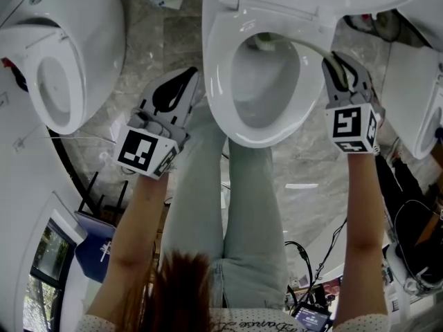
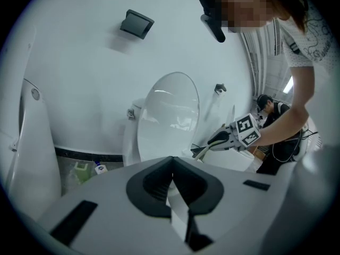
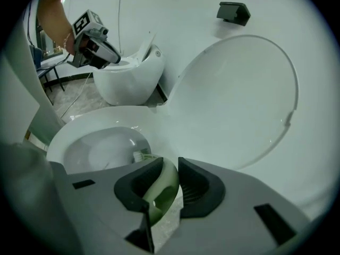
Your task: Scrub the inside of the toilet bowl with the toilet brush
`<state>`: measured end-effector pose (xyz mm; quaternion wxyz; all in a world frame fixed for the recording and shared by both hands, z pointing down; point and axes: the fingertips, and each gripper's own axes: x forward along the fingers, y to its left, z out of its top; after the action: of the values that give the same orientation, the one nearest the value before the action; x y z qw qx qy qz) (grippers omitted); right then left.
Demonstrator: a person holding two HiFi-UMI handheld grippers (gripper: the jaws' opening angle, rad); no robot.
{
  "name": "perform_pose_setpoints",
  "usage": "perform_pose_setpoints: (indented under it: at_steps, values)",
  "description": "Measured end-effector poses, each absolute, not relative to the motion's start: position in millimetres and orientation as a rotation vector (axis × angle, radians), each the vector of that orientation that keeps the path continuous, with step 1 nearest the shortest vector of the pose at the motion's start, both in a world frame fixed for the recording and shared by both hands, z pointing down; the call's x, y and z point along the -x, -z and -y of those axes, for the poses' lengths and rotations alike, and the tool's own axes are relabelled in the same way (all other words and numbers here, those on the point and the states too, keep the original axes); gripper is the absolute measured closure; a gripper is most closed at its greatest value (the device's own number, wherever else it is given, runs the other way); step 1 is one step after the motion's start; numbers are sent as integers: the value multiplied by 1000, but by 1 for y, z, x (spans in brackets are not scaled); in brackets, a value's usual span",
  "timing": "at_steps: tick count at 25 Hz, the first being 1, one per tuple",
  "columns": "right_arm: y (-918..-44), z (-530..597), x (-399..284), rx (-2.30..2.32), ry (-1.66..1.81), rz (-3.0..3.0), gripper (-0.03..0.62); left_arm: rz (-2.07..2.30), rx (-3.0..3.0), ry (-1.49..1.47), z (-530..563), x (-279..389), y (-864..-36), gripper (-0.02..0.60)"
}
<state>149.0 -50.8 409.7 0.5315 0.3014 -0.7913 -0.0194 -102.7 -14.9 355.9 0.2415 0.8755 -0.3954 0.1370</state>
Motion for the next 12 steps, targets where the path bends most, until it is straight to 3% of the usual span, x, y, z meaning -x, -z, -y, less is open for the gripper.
perform_pose_setpoints:
  at_steps: [12]
  values:
    - [-412, 55, -132, -896, -248, 2051, 496, 1061, -2399, -382, 16, 101, -358, 578]
